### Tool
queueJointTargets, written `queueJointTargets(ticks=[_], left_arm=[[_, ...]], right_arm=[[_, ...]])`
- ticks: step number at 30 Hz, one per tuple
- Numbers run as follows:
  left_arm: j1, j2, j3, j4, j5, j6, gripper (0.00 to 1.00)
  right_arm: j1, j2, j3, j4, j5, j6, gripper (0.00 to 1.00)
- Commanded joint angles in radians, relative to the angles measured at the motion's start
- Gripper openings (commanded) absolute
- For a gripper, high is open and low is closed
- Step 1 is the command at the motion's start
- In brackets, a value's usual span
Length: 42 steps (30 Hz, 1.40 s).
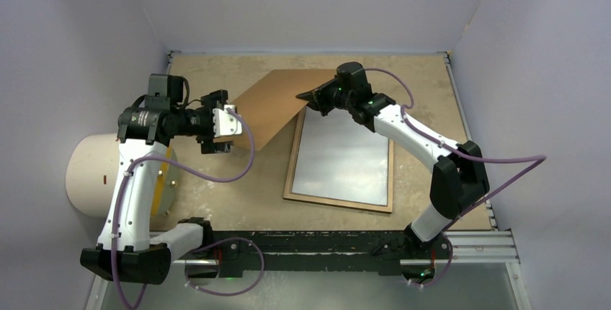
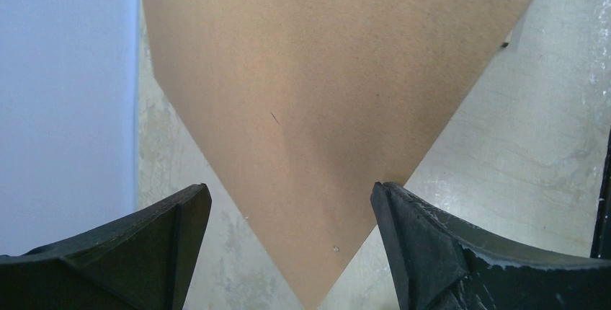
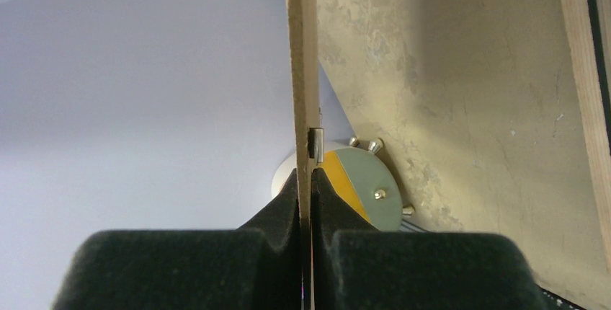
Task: Put the photo into the frame
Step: Turn over the photo frame item on the photo frame.
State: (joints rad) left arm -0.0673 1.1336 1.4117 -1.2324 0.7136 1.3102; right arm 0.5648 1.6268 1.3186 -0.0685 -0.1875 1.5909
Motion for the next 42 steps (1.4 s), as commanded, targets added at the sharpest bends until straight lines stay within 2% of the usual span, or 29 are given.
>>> queueJointTargets(ticks=[1, 11, 16, 20, 22, 24, 27, 31, 32, 33, 37, 38, 40, 42], left_arm=[[-0.008, -0.037, -0.002, -0.076, 0.031, 0.122, 0.88], [-0.008, -0.046, -0.016, -0.164, -0.075, 0.289, 0.87], [-0.008, -0.102, -0.1, 0.09, -0.033, 0.164, 0.86], [-0.008, -0.131, -0.169, 0.367, -0.057, -0.006, 0.8], [-0.008, -0.122, -0.172, 0.406, -0.073, -0.019, 0.77], [-0.008, -0.118, -0.178, 0.455, -0.082, -0.038, 0.66], [-0.008, -0.122, -0.177, 0.532, -0.09, -0.072, 0.44], [-0.008, -0.147, -0.179, 0.623, -0.089, -0.101, 0.05], [-0.008, -0.158, -0.188, 0.653, -0.089, -0.103, 0.0], [-0.008, -0.169, -0.201, 0.682, -0.087, -0.099, 0.0], [-0.008, -0.171, -0.198, 0.737, -0.084, -0.057, 0.0], [-0.008, -0.158, -0.179, 0.728, -0.086, -0.048, 0.0], [-0.008, -0.123, -0.128, 0.691, -0.089, -0.031, 0.0], [-0.008, -0.083, -0.066, 0.638, -0.087, -0.018, 0.0]], right_arm=[[0.0, -0.062, 0.019, 0.156, -0.039, 0.118, 0.0], [-0.006, -0.034, 0.014, 0.153, -0.055, 0.123, 0.0], [-0.006, -0.018, 0.025, 0.201, -0.057, 0.128, 0.0], [-0.005, -0.023, 0.022, 0.214, -0.075, 0.136, 0.0], [-0.005, -0.032, 0.013, 0.226, -0.075, 0.141, 0.0], [-0.002, -0.032, 0.009, 0.242, -0.085, 0.145, 0.0], [0.0, -0.017, 0.025, 0.239, -0.115, 0.142, 0.0], [0.006, 0.003, 0.047, 0.234, -0.15, 0.11, 0.01], [0.006, 0.006, 0.05, 0.233, -0.162, 0.096, 0.09], [0.006, 0.007, 0.054, 0.231, -0.174, 0.077, 0.18], [-0.01, -0.002, 0.033, 0.25, -0.312, -0.025, 0.69], [-0.02, -0.01, 0.037, 0.235, -0.359, -0.085, 0.78], [-0.044, -0.031, 0.049, 0.182, -0.432, -0.231, 0.91], [-0.062, -0.053, 0.061, 0.159, -0.528, -0.403, 0.95]])
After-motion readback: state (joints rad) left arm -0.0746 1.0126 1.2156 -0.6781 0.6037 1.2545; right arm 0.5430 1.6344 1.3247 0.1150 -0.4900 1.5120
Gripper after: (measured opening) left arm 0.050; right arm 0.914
